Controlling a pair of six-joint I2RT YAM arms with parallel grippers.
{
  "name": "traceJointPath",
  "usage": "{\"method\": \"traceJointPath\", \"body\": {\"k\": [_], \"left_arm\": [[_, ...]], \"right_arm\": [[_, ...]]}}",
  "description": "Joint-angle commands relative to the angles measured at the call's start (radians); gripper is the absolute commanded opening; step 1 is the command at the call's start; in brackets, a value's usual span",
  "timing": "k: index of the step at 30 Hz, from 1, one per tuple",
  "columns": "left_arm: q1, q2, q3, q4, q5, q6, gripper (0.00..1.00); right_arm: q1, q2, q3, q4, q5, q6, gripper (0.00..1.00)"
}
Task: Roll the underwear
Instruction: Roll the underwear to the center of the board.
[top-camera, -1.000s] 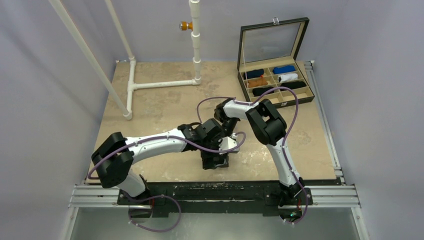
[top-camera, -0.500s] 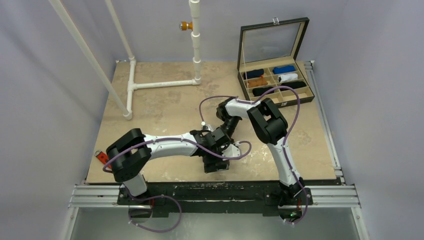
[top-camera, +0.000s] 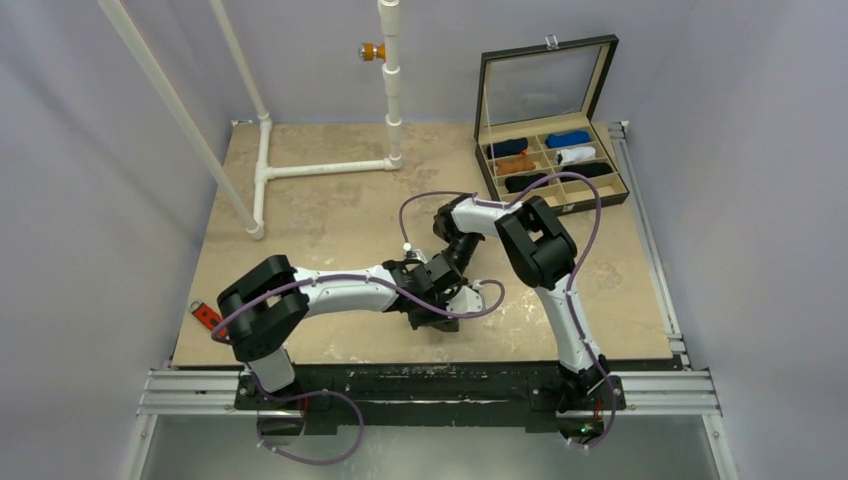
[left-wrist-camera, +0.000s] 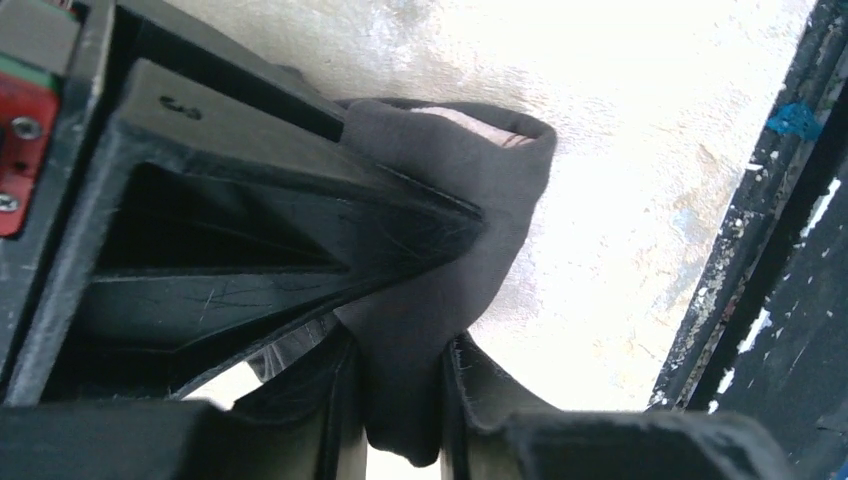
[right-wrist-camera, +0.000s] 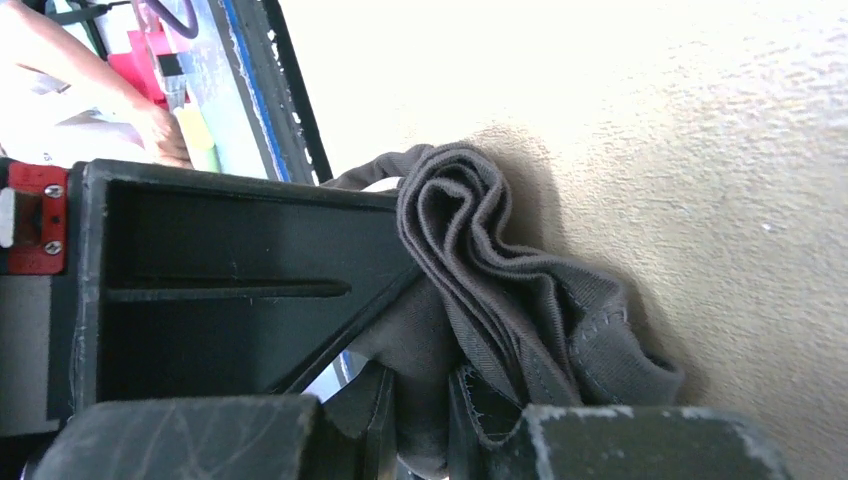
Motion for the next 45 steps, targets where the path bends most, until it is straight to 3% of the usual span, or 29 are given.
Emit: {"method": "traceJointPath", "body": {"k": [1, 5, 10, 14, 28, 38, 45], "left_arm": [[0.000, 0.042, -0.002, 0.076, 0.051, 0.011, 0.04], [0.001, 0.045, -0.009, 0.067, 0.058, 0.029, 0.00], [0.001, 0.037, -0.034, 0.070, 0.072, 0.062, 0.00], [0.000, 0.038, -0.035, 0.068, 0.087, 0.075, 0.00], [0.000, 0.059, -0.029, 0.080, 0.082, 0.097, 0.00], [0.006, 0.070, -0.021, 0.074, 0.111, 0.105, 0.00], [0.084, 0.110, 0.029, 0.021, 0.252, 0.086, 0.00]], "right_arm": [[0.019, 0.008, -0.029, 0.256, 0.125, -0.047, 0.01], [0.018, -0.006, -0.031, 0.261, 0.123, -0.036, 0.11], [-0.010, -0.029, -0.028, 0.240, 0.103, -0.043, 0.43], [-0.058, -0.051, -0.022, 0.205, 0.068, -0.065, 0.54], [-0.249, -0.110, 0.017, 0.039, -0.061, -0.191, 0.57], [-0.387, -0.201, -0.044, 0.038, -0.054, -0.226, 0.57], [-0.542, -0.337, -0.099, 0.066, -0.096, -0.242, 0.57]]}}
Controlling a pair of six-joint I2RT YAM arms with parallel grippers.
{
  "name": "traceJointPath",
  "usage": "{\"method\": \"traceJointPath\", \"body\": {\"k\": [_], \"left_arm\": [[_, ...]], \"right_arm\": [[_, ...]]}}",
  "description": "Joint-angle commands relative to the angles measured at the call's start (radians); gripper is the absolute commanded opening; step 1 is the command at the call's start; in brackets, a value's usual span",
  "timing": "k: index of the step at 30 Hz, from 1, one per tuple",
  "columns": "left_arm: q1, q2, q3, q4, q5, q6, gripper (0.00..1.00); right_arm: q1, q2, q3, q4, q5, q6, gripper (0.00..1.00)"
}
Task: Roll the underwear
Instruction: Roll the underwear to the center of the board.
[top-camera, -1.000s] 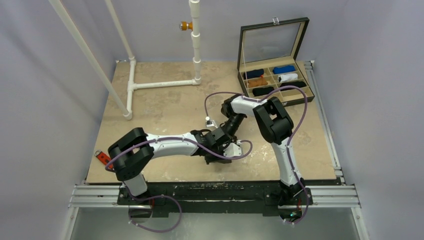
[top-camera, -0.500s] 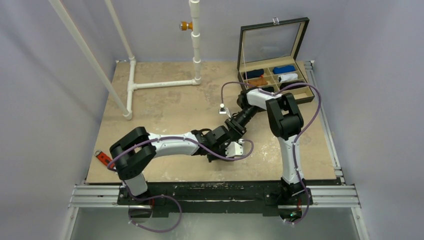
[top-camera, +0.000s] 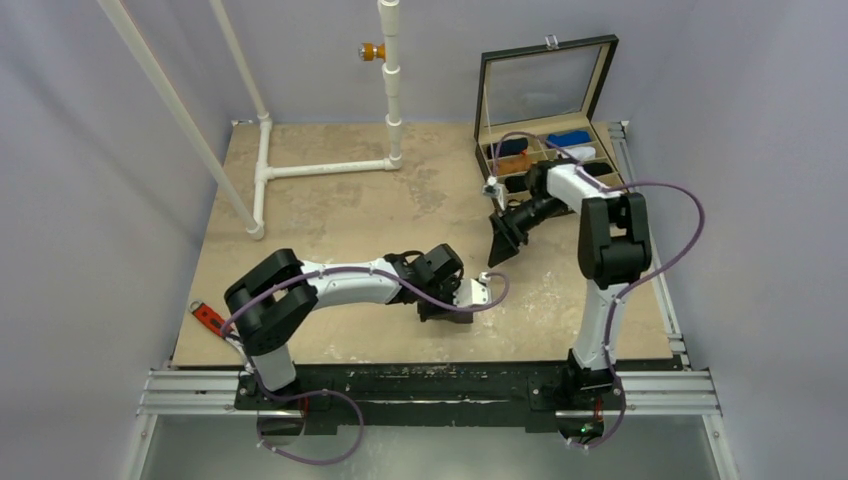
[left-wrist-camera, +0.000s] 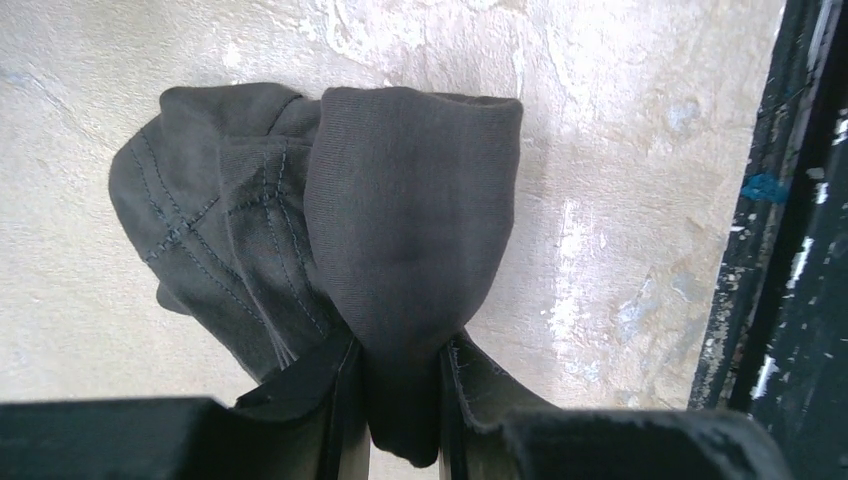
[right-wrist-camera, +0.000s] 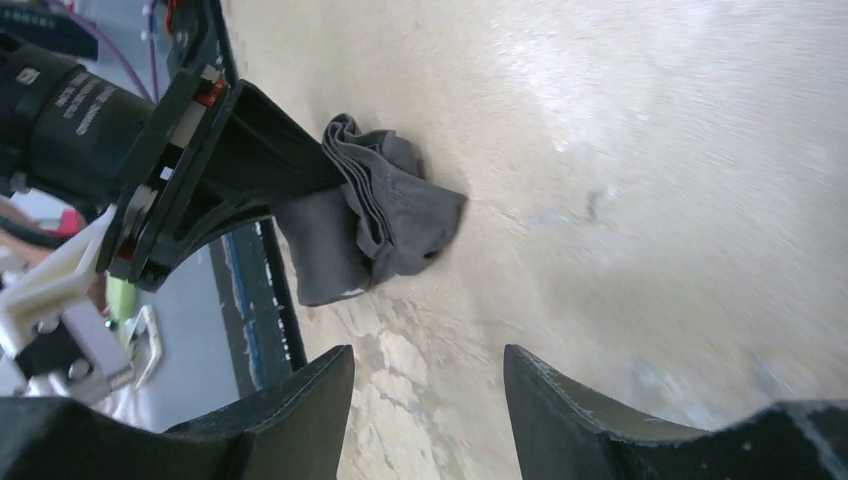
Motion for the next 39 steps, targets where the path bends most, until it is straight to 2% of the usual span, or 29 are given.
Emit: {"method": "traceJointPath", "body": {"k": [1, 5, 13, 22, 25, 30, 39], "left_arm": [[0.079, 0.084, 0.033, -0.105, 0.177, -0.004, 0.00], [0.150, 0.152, 0.129, -0.203, 0.322, -0.011, 0.00], [0.251, 0.372, 0.366, -0.431, 0.589, 0.019, 0.00], [0.335, 0.583, 0.622, -0.646, 0.755, 0.044, 0.00], [0.345, 0.650, 0.691, -0.721, 0.787, 0.057, 0.00], [0.355, 0.720, 0.762, -0.799, 0.815, 0.065, 0.00], [0.378, 0.779, 0.814, -0.859, 0.854, 0.061, 0.00]], "right_arm": [[-0.097, -0.134, -0.054, 0.054, -0.037, -0.020, 0.57], [-0.143, -0.255, -0.156, 0.172, -0.020, 0.045, 0.57], [-0.144, -0.547, -0.350, 0.428, 0.073, 0.185, 0.57], [-0.119, -0.795, -0.515, 0.547, 0.155, 0.165, 0.59], [-0.051, -0.862, -0.565, 0.605, 0.227, 0.182, 0.60], [0.137, -0.934, -0.639, 0.712, 0.396, 0.213, 0.61], [0.412, -0.905, -0.711, 0.825, 0.621, 0.180, 0.65]]}}
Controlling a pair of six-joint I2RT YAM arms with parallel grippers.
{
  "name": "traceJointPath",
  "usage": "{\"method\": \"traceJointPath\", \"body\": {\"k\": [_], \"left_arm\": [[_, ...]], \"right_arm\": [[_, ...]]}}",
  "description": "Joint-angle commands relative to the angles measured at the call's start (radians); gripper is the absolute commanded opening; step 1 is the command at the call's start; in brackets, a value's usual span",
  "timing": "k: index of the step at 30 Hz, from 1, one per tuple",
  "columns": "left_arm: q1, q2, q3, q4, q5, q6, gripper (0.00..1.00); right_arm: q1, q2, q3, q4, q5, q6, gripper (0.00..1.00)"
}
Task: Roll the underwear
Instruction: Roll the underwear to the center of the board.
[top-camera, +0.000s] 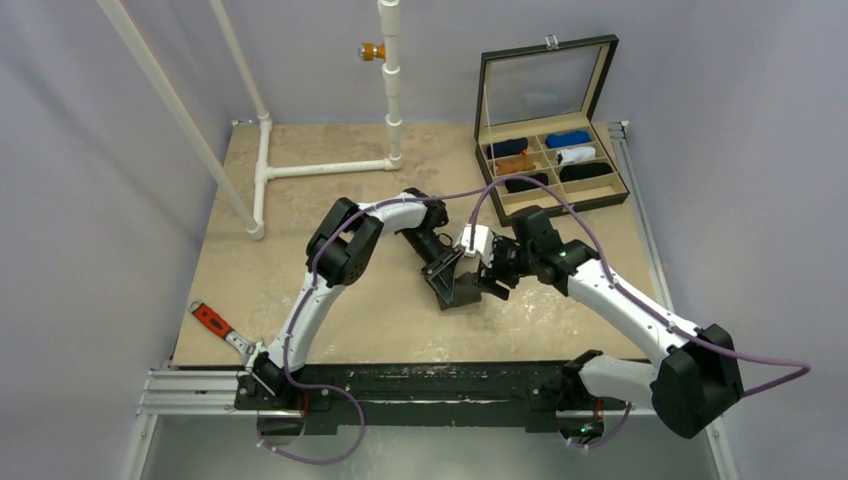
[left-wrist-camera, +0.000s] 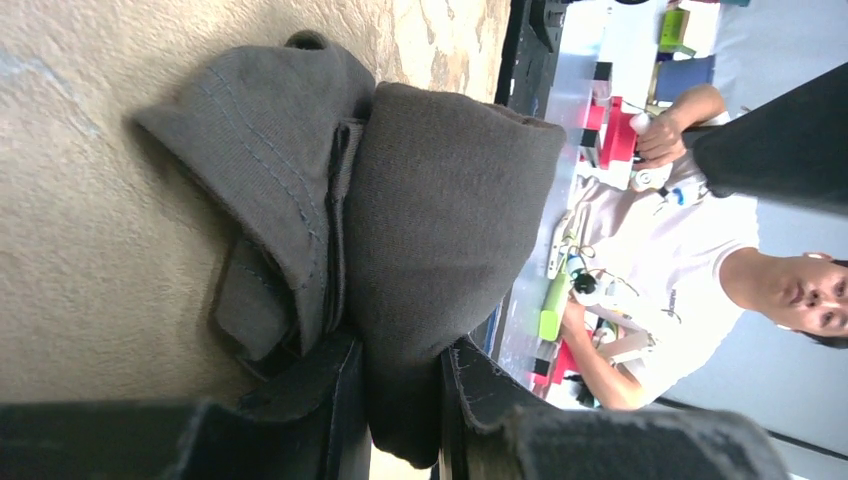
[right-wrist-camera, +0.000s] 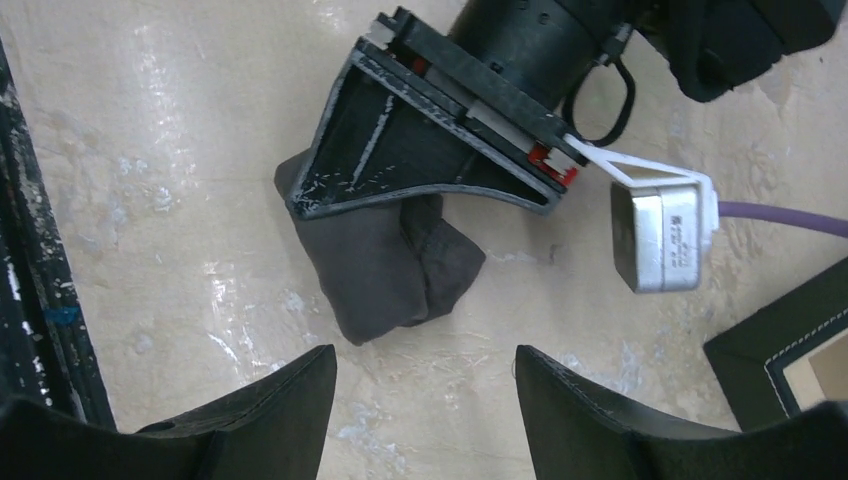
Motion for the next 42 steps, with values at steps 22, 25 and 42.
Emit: {"method": "traceJointPath", "body": {"k": [22, 25, 42], "left_arm": [[0.012, 0.106, 0.080, -0.109, -0.048, 0.091, 0.00], [0.012, 0.106, 0.080, -0.110, -0.049, 0.092, 0.00], [0.018, 0.004, 0.027, -0.016, -0.168, -0.009, 0.26]], "right_arm": [[0.348, 0.293, -0.047, 0.208, 0.318, -0.091, 0.65], [0.351, 0.331, -0.034, 0.197, 0.295, -0.089, 0.56], [0.351, 0.459, -0.008, 0.064, 0.214, -0.050, 0.00]]}}
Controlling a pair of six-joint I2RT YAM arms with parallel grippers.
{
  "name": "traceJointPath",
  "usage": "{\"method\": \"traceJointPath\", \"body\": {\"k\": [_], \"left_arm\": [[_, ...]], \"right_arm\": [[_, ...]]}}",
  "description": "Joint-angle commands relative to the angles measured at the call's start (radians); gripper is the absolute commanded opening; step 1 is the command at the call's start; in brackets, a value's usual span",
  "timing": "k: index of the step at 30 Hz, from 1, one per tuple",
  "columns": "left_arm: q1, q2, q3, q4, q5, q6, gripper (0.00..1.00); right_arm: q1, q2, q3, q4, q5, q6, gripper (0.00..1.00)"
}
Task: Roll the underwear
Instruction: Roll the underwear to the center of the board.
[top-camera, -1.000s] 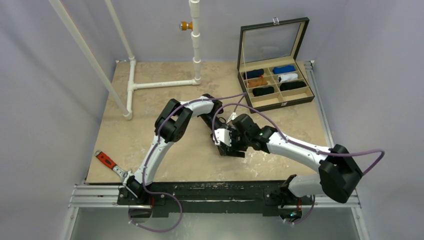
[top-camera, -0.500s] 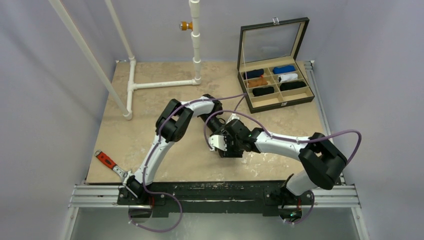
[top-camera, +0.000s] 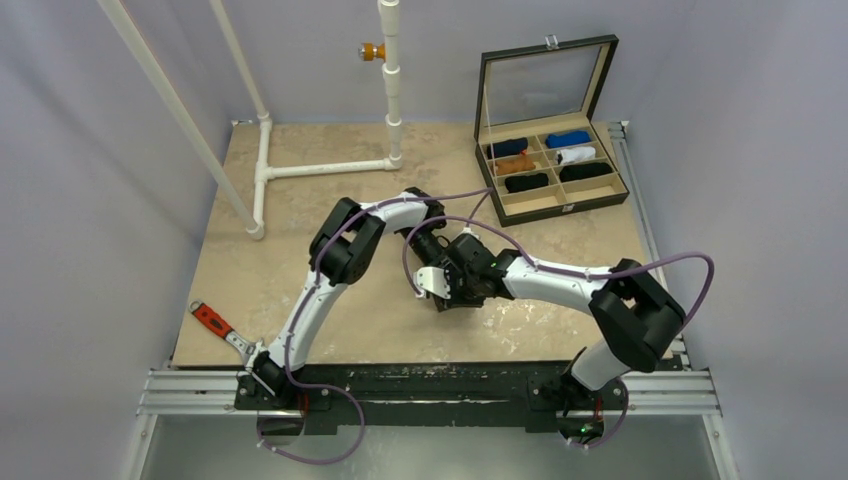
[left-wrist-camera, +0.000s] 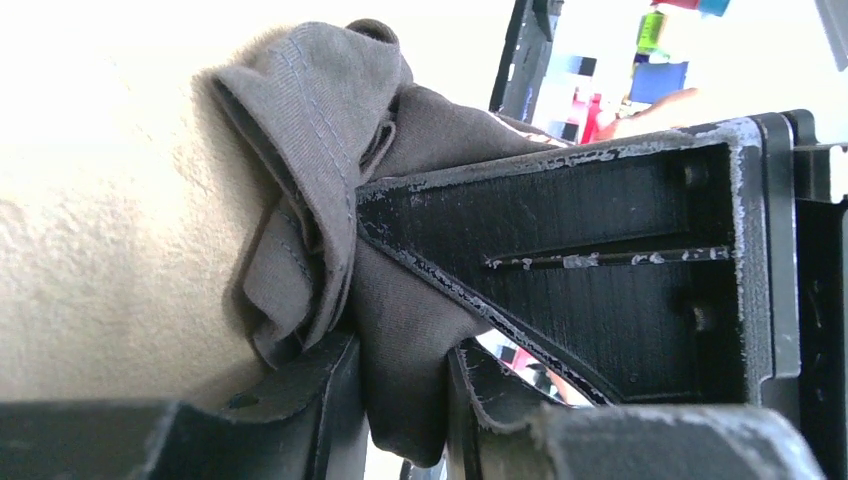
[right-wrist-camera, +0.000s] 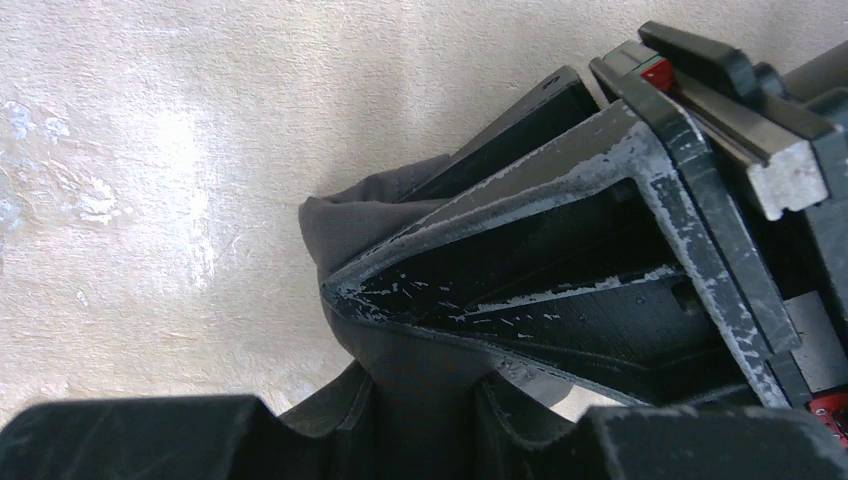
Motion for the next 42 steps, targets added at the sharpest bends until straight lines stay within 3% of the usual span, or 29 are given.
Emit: {"method": "traceJointPath", "body": {"k": [1, 17, 27, 33, 42], "left_arm": [[0.009, -0.072, -0.051, 0.131, -0.186, -0.026, 0.29], [0.122, -0.202, -0.097, 0.159, -0.269, -0.075, 0.56], [0.215, -0.296, -0.142, 0.229, -0.280, -0.166, 0.60], [0.307, -0.457, -0.255, 0.329, -0.312, -0.261, 0.60], [0.397, -0.823, -0.568, 0.533, -0.445, -0.307, 0.60]], "right_arm": [[0.008, 0.074, -0.025, -0.076, -0.082, 0.037, 0.00], [0.008, 0.057, -0.012, -0.138, -0.109, 0.104, 0.00], [0.008, 0.063, -0.002, -0.151, -0.108, 0.134, 0.00], [-0.009, 0.100, 0.056, -0.202, -0.162, 0.136, 0.00], [-0.177, 0.271, 0.283, -0.416, -0.389, 0.023, 0.00]]}}
